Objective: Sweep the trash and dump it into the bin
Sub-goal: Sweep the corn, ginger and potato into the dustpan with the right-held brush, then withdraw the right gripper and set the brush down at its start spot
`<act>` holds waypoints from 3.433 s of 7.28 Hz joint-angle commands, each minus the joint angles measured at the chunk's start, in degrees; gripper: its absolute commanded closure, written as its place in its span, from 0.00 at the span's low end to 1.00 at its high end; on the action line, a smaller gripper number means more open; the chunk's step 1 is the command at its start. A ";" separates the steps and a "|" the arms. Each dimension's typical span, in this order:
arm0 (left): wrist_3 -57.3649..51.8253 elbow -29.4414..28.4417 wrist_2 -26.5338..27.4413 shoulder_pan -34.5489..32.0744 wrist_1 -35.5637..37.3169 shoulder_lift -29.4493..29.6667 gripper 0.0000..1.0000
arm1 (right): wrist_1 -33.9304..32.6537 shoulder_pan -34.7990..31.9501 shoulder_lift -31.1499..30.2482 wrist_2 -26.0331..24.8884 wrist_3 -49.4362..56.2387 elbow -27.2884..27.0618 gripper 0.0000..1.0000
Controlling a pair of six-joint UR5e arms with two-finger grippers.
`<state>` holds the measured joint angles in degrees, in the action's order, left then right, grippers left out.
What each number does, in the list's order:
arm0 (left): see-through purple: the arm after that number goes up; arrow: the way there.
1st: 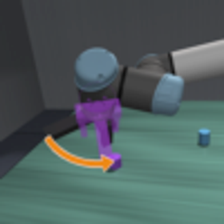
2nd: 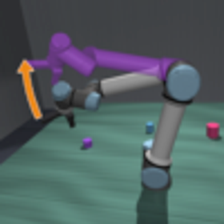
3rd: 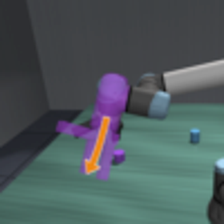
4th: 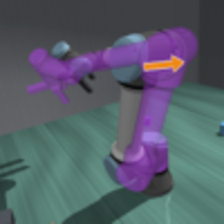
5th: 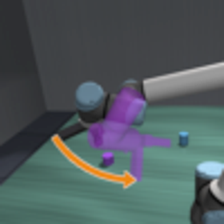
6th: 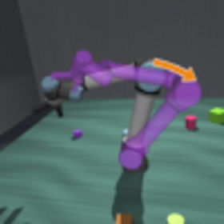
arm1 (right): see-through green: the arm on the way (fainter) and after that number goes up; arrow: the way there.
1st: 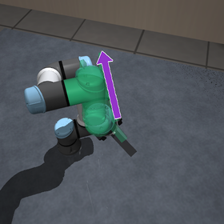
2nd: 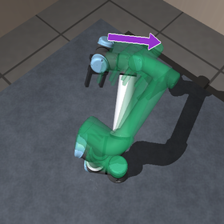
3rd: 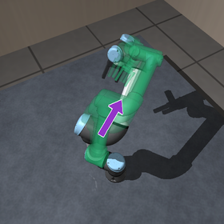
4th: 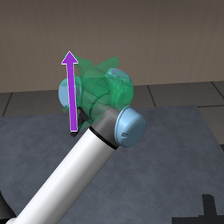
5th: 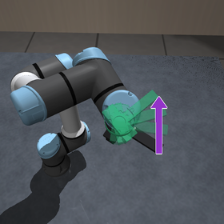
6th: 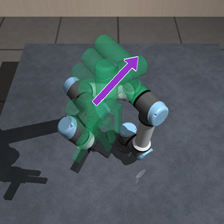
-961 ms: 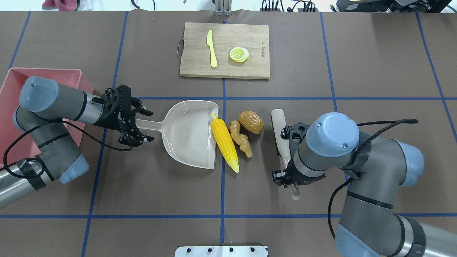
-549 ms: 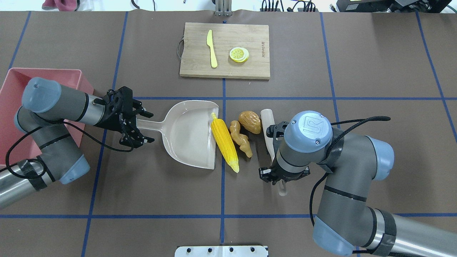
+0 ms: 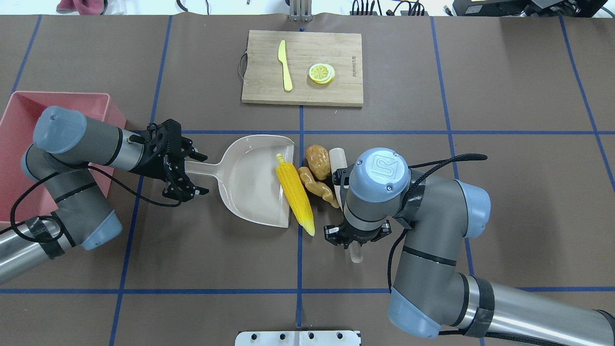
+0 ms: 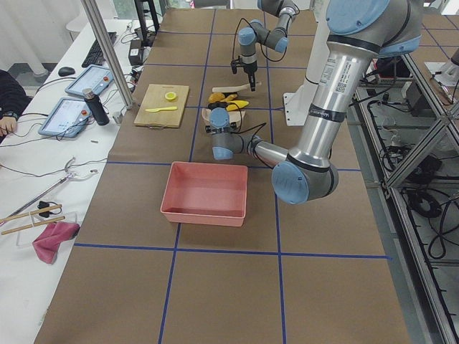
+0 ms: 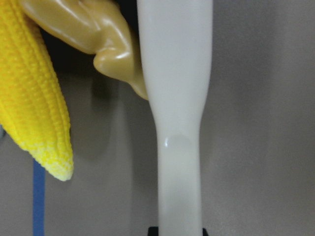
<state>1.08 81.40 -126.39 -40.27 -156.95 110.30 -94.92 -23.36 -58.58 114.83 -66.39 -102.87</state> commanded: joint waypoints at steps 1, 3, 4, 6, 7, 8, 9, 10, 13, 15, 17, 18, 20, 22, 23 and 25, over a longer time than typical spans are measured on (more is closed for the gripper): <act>-0.02 0.07 0.01 0.02 0.15 0.00 0.08 | -0.09 0.50 2.49 0.22 0.03 1.96 1.00; -0.02 0.07 0.01 0.02 0.15 0.00 0.08 | -0.09 0.94 5.30 0.22 0.03 4.42 1.00; -0.02 0.07 0.01 0.02 0.15 0.00 0.08 | -0.09 1.03 6.79 0.22 0.03 5.39 1.00; -0.02 0.07 0.01 0.02 0.15 0.00 0.08 | -0.09 1.03 8.82 1.09 -0.14 6.80 1.00; -0.02 0.16 0.01 0.02 0.06 0.00 0.08 | -0.09 1.12 10.05 1.18 -0.14 7.94 1.00; -0.02 0.25 0.01 0.02 0.06 -0.09 0.08 | -0.09 1.38 11.54 1.18 -0.23 9.25 1.00; -0.02 0.34 0.01 0.02 0.06 -0.09 0.08 | -0.09 1.56 13.21 1.18 -0.32 10.83 1.00; -0.02 0.34 0.01 0.02 0.06 -0.09 0.08 | -0.09 1.56 13.83 2.14 -0.41 11.11 1.00; -0.02 0.42 0.01 0.02 0.06 -0.09 0.08 | -0.09 1.56 17.07 2.59 -0.41 13.64 1.00; 0.07 0.34 -0.08 0.02 0.06 -0.09 0.08 | -0.09 1.47 19.11 3.11 -0.50 15.42 1.00; 0.07 0.34 -0.08 0.10 0.06 -0.09 0.12 | -0.53 -0.27 20.51 7.22 -0.58 15.33 1.00; 0.07 0.25 -0.08 0.02 0.15 -0.09 0.13 | -0.53 -1.59 20.35 9.42 -0.50 15.24 1.00; 0.07 0.25 -0.08 0.02 0.15 0.00 0.13 | -4.01 -3.18 20.08 12.16 -0.58 11.93 1.00; 0.07 0.25 -0.08 0.10 0.15 0.00 0.13 | -12.61 -5.71 18.95 12.26 0.29 4.48 1.00; 0.07 0.34 -0.08 0.10 0.06 0.00 0.13 | -15.53 -8.08 14.67 12.26 1.43 -1.31 1.00; 0.07 0.34 -0.17 0.10 0.15 0.00 0.20 | -15.47 -12.90 0.10 11.99 6.67 -10.48 1.00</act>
<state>1.14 81.73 -126.50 -40.17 -156.85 110.30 -109.89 -32.72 -50.43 126.77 -63.44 -108.35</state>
